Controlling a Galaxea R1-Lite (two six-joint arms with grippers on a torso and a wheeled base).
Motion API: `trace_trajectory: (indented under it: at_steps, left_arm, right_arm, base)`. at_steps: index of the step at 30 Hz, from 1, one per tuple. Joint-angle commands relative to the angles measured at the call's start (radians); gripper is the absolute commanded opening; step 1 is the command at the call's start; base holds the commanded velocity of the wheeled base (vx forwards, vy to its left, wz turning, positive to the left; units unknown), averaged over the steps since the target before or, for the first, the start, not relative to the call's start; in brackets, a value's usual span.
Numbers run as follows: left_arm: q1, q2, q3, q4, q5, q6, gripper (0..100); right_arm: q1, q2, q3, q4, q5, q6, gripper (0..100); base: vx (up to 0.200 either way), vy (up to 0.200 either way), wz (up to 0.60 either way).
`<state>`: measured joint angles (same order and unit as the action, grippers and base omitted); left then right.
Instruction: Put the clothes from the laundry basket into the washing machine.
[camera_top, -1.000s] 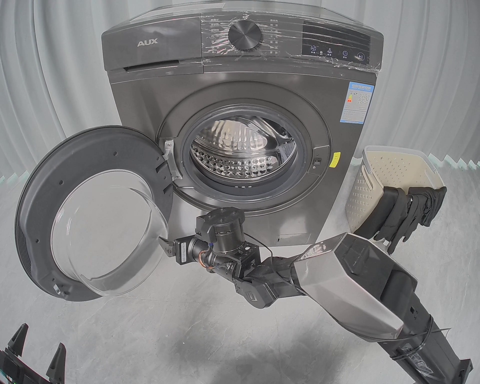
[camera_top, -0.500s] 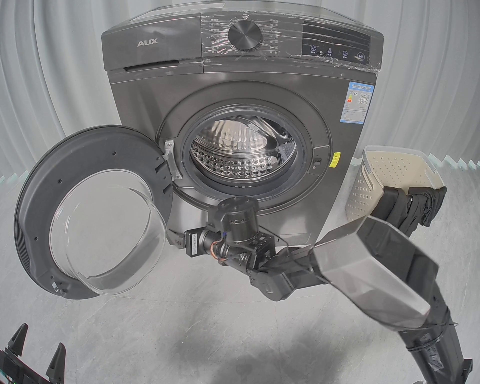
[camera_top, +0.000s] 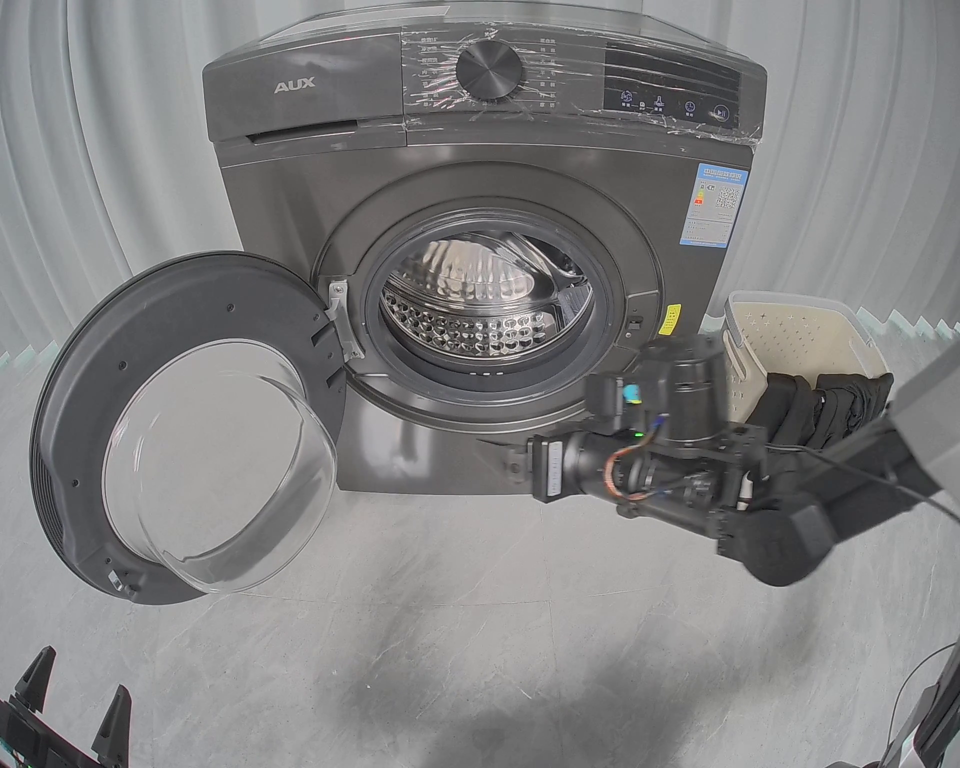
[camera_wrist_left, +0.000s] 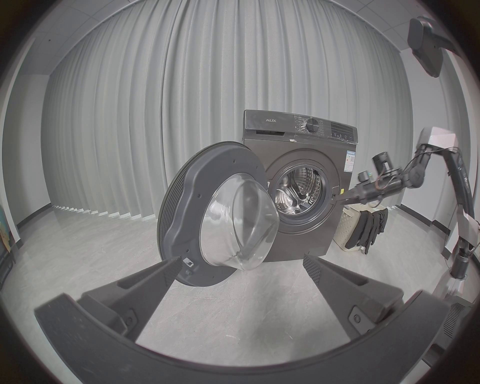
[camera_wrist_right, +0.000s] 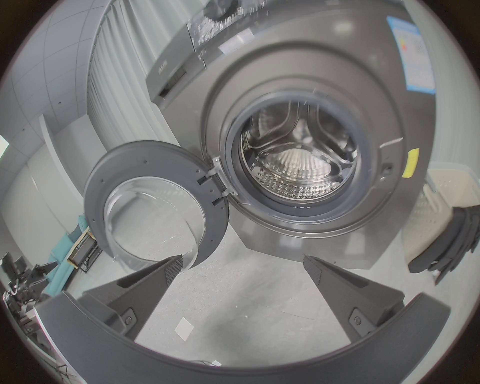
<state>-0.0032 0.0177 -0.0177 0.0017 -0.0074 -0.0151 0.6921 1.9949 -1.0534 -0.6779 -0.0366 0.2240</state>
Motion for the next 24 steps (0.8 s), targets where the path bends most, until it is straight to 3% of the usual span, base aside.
trace_trajectory:
  at_steps: [1,2,7,11,13,16,24]
  left_arm:
    - [0.000,-0.018,0.016,0.000,0.003,0.006,100]
    - [0.000,-0.018,0.015,0.000,0.003,0.004,100]
    - [0.000,-0.018,0.016,0.000,0.003,0.004,100]
    - [0.000,-0.018,0.015,0.000,0.003,0.004,100]
    - [0.000,-0.018,0.015,0.000,0.003,0.004,100]
    - [0.000,-0.018,0.016,0.000,0.003,0.006,100]
    - [0.000,-0.018,0.015,0.000,0.003,0.004,100]
  right_arm:
    - [-0.137,-0.602,0.478,-0.049,0.004,-0.094,100]
    - [-0.138,-0.611,0.484,-0.049,0.004,-0.095,100]
    - [-0.276,-0.883,0.622,-0.043,0.011,-0.201,100]
    - [-0.319,-1.050,0.728,-0.038,0.007,-0.207,100]
    - [-0.319,-1.050,0.728,-0.038,0.007,-0.207,100]
    - [-0.356,-1.197,0.826,0.003,0.014,-0.206,100]
    - [-0.411,-1.331,0.934,0.015,0.015,-0.203,100]
  base:
    - [0.000,0.000,0.00]
    - [0.000,0.000,0.00]
    - [0.000,0.000,0.00]
    - [0.000,0.000,0.00]
    - [0.000,0.000,0.00]
    - [0.000,0.000,0.00]
    - [0.000,0.000,0.00]
